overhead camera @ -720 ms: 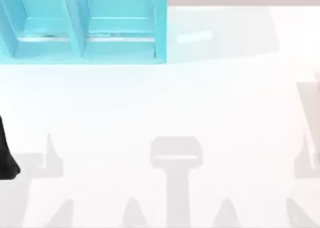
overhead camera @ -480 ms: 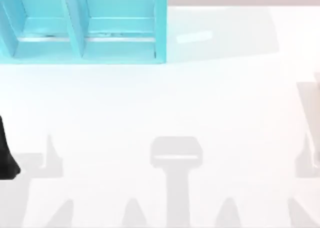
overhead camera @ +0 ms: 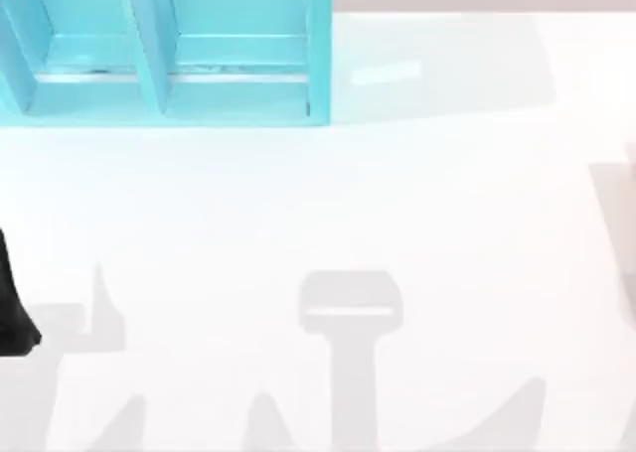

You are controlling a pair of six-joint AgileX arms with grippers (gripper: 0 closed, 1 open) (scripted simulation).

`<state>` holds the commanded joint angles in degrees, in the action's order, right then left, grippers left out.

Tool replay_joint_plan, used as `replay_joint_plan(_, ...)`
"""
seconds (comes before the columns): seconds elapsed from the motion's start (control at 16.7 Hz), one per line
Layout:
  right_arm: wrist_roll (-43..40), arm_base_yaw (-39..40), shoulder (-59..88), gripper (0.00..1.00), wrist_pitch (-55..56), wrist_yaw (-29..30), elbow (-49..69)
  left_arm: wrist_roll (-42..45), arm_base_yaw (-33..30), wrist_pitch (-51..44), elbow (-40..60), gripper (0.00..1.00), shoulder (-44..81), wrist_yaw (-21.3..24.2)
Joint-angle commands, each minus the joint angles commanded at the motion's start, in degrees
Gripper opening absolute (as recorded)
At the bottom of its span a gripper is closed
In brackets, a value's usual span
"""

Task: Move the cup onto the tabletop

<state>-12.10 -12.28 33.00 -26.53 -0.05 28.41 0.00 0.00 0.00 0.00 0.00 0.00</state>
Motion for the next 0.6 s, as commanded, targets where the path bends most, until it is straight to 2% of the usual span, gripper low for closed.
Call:
replay_joint_plan(0.3,-9.13,-9.27,28.39,1.0,-20.11,-0.04,21.81,0.0,0.0,0.0,0.0,1.0,0.0,0.0)
replay_joint_plan(0.6,-16.7,-16.96,50.04,1.0,-36.7,-0.07,39.55,0.0,0.0,0.0,0.0,1.0,0.0,0.0)
